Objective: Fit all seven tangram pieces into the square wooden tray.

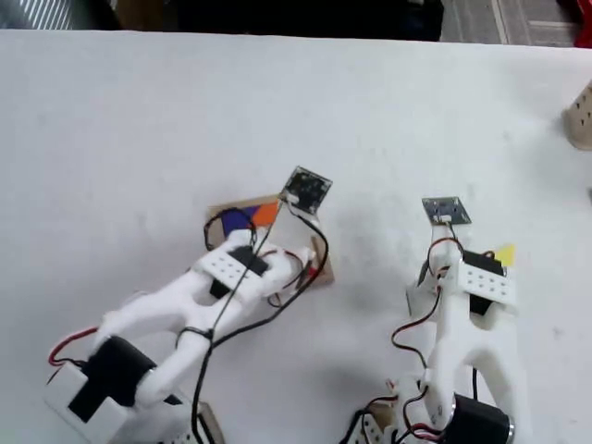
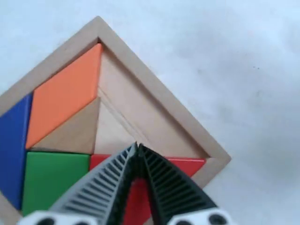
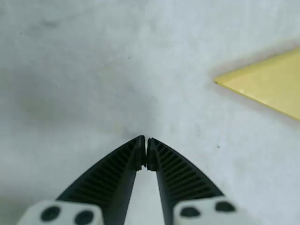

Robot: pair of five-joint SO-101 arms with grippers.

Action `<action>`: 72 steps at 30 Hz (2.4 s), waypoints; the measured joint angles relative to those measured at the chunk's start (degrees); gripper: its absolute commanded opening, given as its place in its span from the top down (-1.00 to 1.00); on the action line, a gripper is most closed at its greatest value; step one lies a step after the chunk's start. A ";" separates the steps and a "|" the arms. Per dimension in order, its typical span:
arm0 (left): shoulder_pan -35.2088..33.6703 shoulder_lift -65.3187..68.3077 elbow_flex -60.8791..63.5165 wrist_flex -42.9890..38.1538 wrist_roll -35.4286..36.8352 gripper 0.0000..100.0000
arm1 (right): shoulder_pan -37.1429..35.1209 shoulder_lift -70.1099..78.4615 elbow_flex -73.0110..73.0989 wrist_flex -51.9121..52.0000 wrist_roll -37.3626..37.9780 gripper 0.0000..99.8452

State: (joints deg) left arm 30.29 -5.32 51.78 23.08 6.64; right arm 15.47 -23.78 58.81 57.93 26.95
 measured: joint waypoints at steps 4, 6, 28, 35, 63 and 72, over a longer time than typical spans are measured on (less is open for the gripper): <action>-1.41 -0.26 0.00 0.00 0.00 0.95 | 0.00 0.00 0.00 0.00 0.00 0.96; -1.41 -1.58 0.00 0.00 0.00 0.95 | 0.00 0.00 0.00 0.00 0.00 0.96; -6.15 16.35 -18.90 3.60 0.26 0.95 | 0.00 0.00 0.18 0.00 0.00 0.96; -6.68 16.35 -19.96 7.56 3.43 0.95 | 0.00 0.00 0.18 0.00 0.00 0.96; -17.05 -23.38 5.54 16.79 -4.66 0.95 | 0.00 0.00 0.18 0.00 0.00 0.96; -34.02 -34.02 25.23 3.08 -14.86 0.95 | 4.48 0.00 -0.62 0.00 0.00 0.96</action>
State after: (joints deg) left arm -3.74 -39.34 77.01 26.15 -8.22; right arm 19.96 -23.78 58.20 57.93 26.95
